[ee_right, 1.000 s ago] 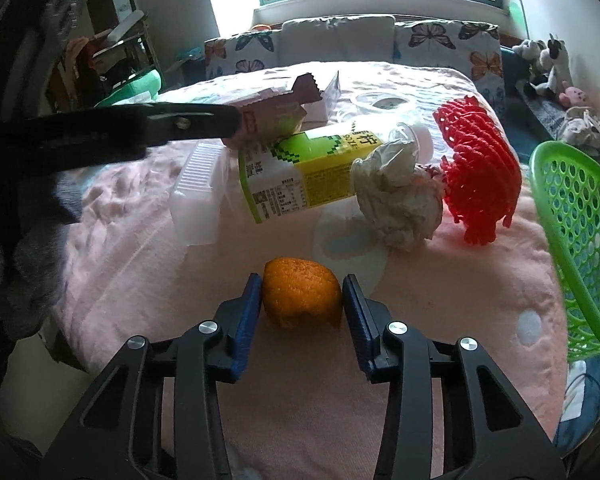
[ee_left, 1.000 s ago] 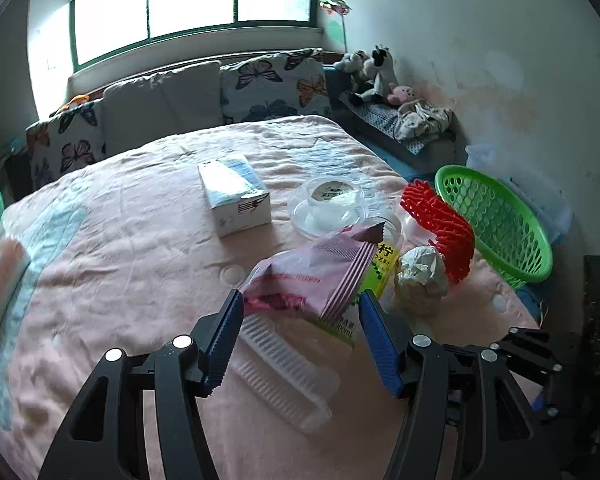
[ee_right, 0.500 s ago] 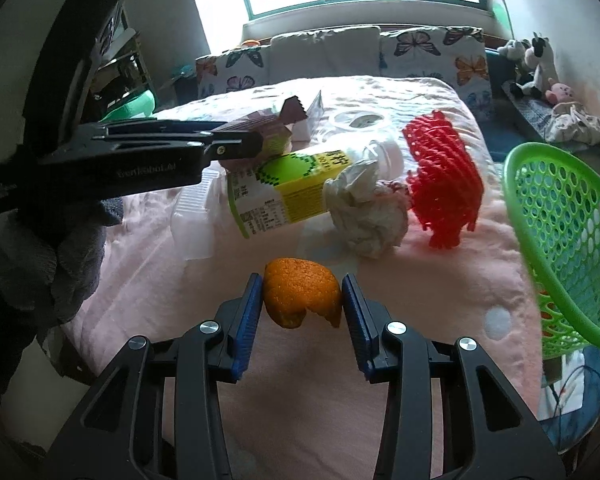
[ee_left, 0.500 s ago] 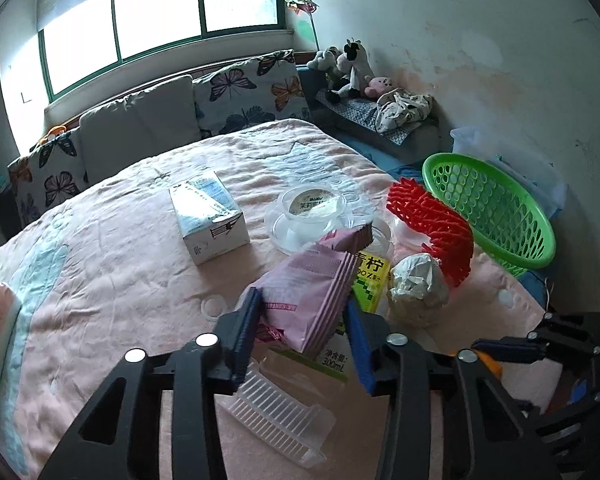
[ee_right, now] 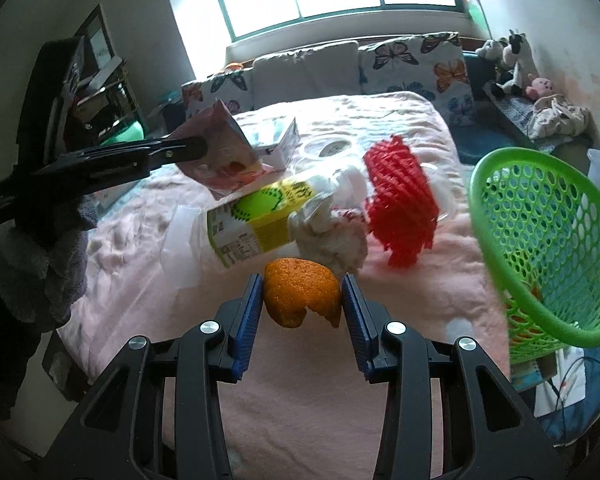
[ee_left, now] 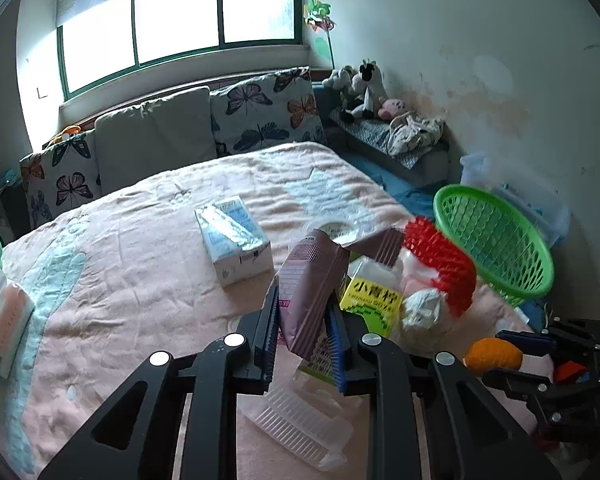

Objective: Collect trash
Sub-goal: 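Carry the orange to the basket with the right tool while the left tool grasps the pink wrapper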

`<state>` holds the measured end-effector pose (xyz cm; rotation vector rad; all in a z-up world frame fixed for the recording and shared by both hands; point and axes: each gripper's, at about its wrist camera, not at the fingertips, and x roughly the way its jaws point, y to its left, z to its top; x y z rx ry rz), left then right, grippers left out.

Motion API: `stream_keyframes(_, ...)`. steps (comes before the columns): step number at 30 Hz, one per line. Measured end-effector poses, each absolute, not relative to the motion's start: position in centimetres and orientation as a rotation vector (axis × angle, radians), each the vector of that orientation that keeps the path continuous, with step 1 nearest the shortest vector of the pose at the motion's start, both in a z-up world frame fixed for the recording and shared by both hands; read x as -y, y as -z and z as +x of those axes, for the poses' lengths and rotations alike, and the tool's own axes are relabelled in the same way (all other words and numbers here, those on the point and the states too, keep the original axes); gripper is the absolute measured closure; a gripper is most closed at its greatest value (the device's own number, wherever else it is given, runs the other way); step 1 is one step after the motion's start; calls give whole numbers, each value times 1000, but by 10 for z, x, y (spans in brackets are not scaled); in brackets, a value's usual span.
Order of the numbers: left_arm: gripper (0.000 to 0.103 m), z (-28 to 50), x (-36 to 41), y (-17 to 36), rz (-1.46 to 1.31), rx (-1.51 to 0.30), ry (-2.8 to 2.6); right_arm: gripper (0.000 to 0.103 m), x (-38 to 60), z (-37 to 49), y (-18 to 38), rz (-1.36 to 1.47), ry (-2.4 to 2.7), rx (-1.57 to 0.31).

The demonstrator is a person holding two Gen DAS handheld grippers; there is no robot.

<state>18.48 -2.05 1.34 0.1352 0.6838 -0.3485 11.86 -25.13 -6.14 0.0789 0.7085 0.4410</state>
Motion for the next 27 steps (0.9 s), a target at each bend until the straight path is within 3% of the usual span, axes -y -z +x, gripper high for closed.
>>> stream_keyframes(13, 81, 171, 58, -57, 103, -616, 466, 62, 305, 117, 43, 100, -323, -652)
stream_keyframes(27, 81, 182, 125, -61, 110, -637, 563, 62, 382, 136, 49, 89, -149, -654)
